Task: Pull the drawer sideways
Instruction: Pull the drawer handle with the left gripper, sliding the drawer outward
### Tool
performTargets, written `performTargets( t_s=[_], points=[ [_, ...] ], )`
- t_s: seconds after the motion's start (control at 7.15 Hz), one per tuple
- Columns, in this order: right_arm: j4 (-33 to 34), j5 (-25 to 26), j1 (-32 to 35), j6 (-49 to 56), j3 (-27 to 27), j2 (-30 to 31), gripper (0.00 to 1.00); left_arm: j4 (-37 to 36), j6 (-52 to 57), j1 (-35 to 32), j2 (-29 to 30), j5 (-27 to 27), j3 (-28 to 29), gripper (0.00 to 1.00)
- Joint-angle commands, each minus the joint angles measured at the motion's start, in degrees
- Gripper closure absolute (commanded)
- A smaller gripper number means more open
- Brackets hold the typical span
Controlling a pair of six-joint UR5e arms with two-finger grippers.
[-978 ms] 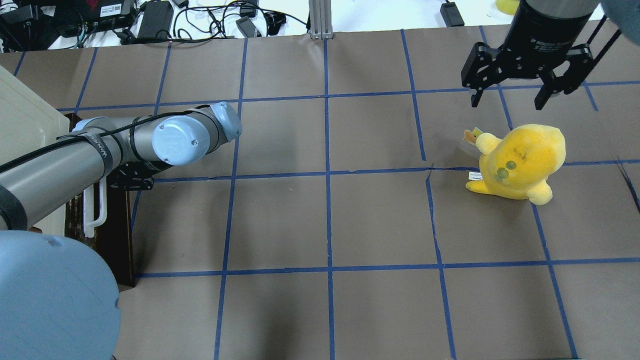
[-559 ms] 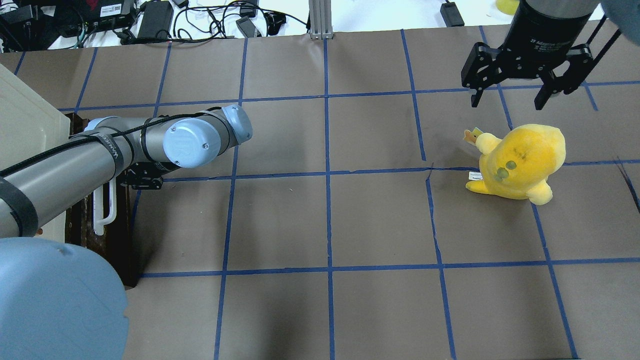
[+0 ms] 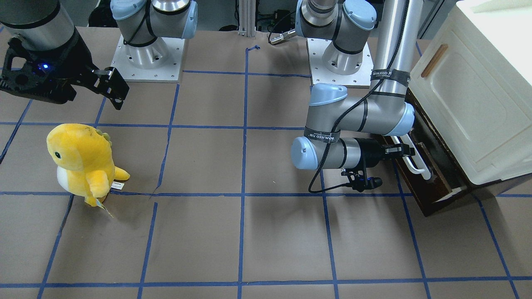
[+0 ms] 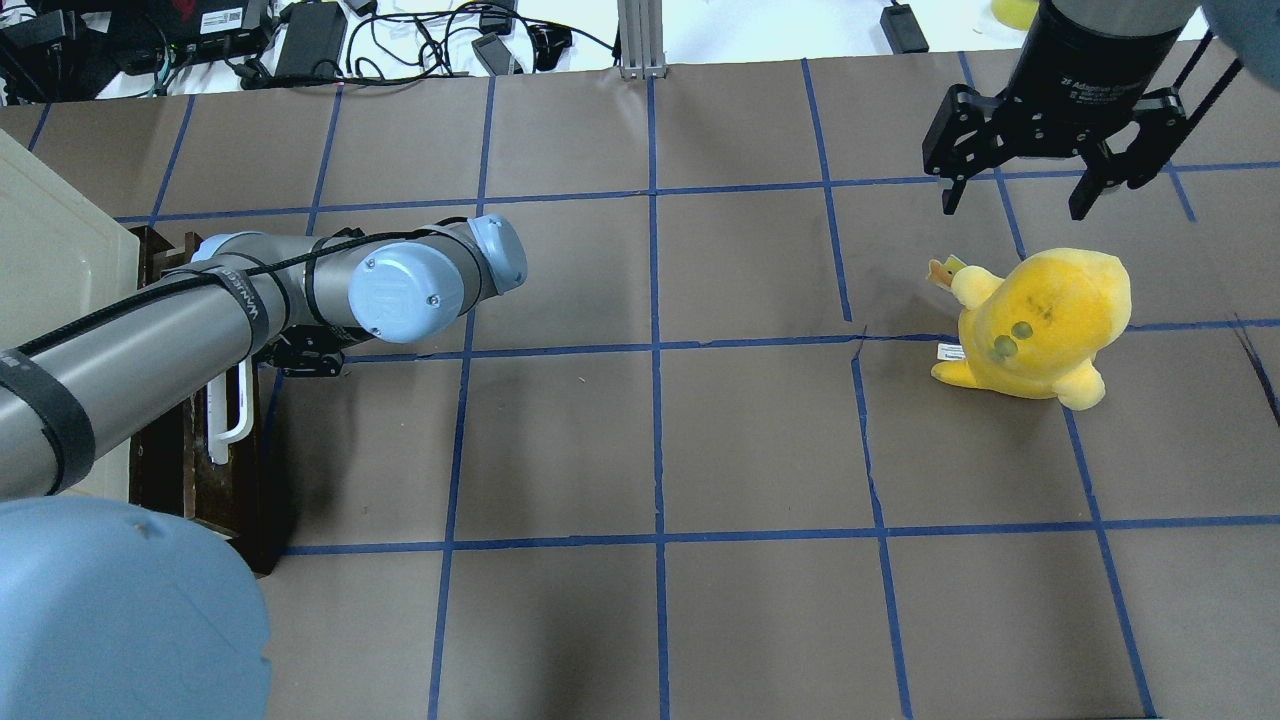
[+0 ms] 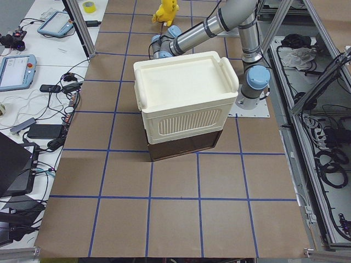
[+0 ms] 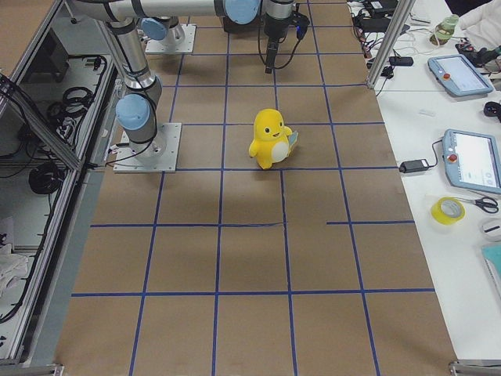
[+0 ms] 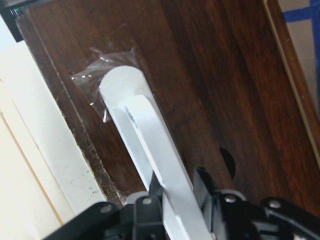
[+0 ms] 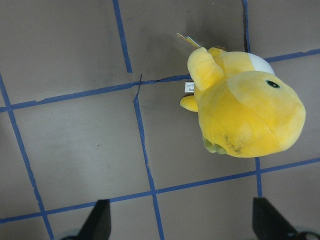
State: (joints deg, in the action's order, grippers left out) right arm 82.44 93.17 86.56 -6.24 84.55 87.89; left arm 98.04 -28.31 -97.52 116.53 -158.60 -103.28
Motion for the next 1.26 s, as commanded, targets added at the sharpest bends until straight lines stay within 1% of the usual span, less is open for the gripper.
performTargets(
  t_s=[0.0, 0.14, 0.28, 0.56, 0.7, 0.84, 1.12],
  points=[
    [-0.1, 0.0, -0.1, 0.0, 0.0, 0.0, 0.00, 0.0, 0.3, -0.7, -0.2, 0.0, 0.0, 0.88],
    [0.0, 0.0, 0.0, 0.0, 0.0, 0.0, 0.00, -0.2, 0.2, -1.3, -0.2, 0.0, 0.0, 0.89],
    [0.0, 0.0, 0.0, 0.0, 0.0, 0.0, 0.00, -0.4, 0.3, -2.1, -0.2, 0.0, 0.1, 0.93],
    [0.0, 0.0, 0.0, 0.0, 0.0, 0.0, 0.00, -0.4, 1.1, -2.4, -0.2, 0.0, 0.2, 0.94],
    [0.0, 0.0, 0.0, 0.0, 0.0, 0.0, 0.00, -0.3, 1.2, -2.9, -0.1, 0.1, 0.2, 0.97],
    [0.0, 0.0, 0.0, 0.0, 0.0, 0.0, 0.00, -0.1, 1.2, -3.7, -0.1, 0.1, 0.2, 0.98],
    [0.0, 0.0, 0.0, 0.0, 0.0, 0.0, 0.00, -0.4, 1.2, -4.6, -0.1, 0.2, 0.2, 0.98]
  ],
)
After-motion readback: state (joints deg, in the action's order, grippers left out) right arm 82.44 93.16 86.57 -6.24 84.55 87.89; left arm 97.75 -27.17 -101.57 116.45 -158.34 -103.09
